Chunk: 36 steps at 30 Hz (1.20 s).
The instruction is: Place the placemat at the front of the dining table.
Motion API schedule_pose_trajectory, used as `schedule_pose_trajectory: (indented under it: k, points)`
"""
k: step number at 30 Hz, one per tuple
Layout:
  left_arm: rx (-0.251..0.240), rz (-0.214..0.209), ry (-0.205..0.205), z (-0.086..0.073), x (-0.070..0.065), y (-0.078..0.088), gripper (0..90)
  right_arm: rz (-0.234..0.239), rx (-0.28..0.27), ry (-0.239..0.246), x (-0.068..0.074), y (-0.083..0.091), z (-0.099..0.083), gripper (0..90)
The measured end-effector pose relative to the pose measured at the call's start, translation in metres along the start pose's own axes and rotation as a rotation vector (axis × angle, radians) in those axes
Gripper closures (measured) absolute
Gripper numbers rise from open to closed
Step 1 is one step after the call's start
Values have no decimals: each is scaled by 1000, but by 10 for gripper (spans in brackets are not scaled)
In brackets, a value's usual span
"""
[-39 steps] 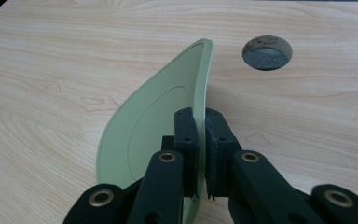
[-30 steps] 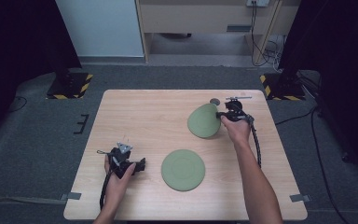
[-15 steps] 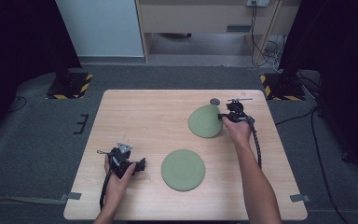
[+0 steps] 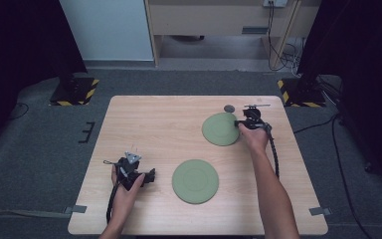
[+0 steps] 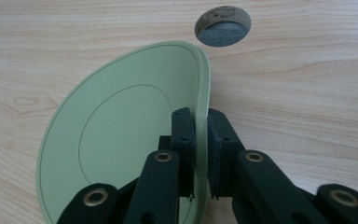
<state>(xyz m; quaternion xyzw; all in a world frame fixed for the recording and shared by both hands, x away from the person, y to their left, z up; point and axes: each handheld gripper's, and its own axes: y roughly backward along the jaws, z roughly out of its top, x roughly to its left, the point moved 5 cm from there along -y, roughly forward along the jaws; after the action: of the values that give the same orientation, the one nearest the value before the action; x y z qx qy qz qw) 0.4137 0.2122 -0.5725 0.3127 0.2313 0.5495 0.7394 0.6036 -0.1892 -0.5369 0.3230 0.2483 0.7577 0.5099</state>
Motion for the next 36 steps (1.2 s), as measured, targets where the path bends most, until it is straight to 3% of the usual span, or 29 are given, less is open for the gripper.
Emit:
schedule_pose_trajectory:
  k: [3,5,8,12,19,23,28,36]
  points:
    - [0,-2,-2,0,0,0,0,-10,-2,0,-2,-2,0,764]
    - [-1,-5,-5,1,-1,-2,0,-66,-2,0,-7,-3,-1,592]
    - [-1,-6,-5,2,-2,-2,0,-74,-26,-10,-8,1,2,502]
    - [-1,-5,-5,2,-2,-2,0,-72,-70,1,-3,16,11,391]
    - [-1,-5,-4,1,-2,-2,0,-52,-85,24,3,36,15,218]
    - [0,-5,-4,2,-2,-2,0,-48,-59,34,5,43,13,171]
    - [0,-5,-4,2,-2,-2,0,-6,-97,71,13,64,8,121]
    - [-1,-2,-2,2,-2,-2,0,7,-110,95,13,86,-8,99]
